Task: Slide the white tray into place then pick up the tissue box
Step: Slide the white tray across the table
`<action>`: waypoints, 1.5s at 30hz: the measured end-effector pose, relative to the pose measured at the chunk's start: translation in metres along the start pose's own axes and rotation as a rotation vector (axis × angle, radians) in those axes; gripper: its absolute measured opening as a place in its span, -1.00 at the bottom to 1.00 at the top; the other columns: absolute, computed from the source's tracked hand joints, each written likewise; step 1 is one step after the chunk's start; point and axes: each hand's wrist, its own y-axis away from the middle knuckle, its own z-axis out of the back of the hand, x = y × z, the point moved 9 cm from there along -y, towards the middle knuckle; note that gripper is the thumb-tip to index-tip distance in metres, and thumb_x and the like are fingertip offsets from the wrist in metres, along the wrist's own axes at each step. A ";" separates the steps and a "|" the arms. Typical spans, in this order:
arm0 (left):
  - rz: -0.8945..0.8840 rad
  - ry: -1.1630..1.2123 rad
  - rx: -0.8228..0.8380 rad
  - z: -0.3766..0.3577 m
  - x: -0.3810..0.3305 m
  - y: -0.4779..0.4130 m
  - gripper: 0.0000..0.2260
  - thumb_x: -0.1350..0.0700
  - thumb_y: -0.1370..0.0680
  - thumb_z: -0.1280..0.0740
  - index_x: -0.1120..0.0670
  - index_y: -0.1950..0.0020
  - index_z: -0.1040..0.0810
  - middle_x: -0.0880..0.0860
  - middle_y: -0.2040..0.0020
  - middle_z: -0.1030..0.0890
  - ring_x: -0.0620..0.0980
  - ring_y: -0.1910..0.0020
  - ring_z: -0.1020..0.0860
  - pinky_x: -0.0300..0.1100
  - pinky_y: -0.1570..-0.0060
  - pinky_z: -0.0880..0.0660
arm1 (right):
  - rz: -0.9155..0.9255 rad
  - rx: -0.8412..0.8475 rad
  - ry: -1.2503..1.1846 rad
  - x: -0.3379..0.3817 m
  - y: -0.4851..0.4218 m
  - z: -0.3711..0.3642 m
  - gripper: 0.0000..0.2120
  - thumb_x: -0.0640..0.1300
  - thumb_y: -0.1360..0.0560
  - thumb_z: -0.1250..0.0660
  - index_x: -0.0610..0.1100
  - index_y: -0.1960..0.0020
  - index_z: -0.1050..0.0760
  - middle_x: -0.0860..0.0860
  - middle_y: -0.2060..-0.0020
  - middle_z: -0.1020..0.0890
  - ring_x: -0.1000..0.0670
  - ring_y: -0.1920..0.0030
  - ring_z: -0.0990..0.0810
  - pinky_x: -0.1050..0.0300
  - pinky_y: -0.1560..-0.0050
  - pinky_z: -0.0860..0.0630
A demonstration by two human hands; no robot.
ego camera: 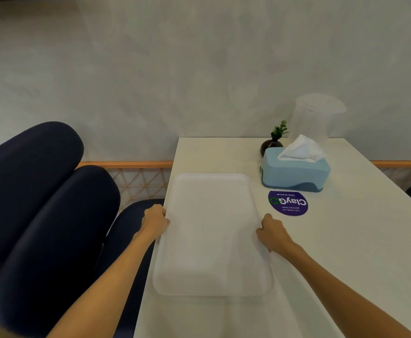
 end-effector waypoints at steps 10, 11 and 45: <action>-0.003 0.024 0.047 -0.004 0.002 0.005 -0.84 0.27 -0.50 -0.34 0.25 -0.06 -0.49 0.20 -0.02 -0.57 0.08 0.11 -0.50 -0.05 0.08 -0.49 | -0.044 0.059 0.009 -0.004 0.001 -0.003 -0.69 -0.13 -0.59 -0.17 -0.25 -0.27 -0.27 -0.15 -0.04 -0.49 -0.11 0.11 -0.58 0.13 0.28 -0.59; -0.004 0.033 0.051 -0.005 0.002 0.005 -0.85 0.28 -0.49 -0.35 0.26 -0.04 -0.50 0.21 -0.02 -0.58 0.09 0.10 -0.51 -0.03 0.05 -0.50 | -0.045 0.066 0.006 -0.004 0.001 -0.003 -0.68 -0.12 -0.59 -0.17 -0.25 -0.27 -0.27 -0.13 0.00 -0.47 -0.09 0.16 -0.55 0.19 0.38 -0.53; -0.284 0.192 0.085 -0.026 -0.173 -0.018 -0.57 0.10 -0.49 -0.39 0.11 -0.33 -0.39 0.16 -0.24 -0.48 0.11 -0.17 -0.48 -0.16 0.01 -0.41 | 0.050 -0.298 -0.246 -0.059 -0.036 0.179 -0.73 -0.19 -0.50 -0.27 -0.21 -0.18 -0.43 -0.22 -0.02 -0.58 -0.21 0.08 -0.59 -0.13 0.09 -0.63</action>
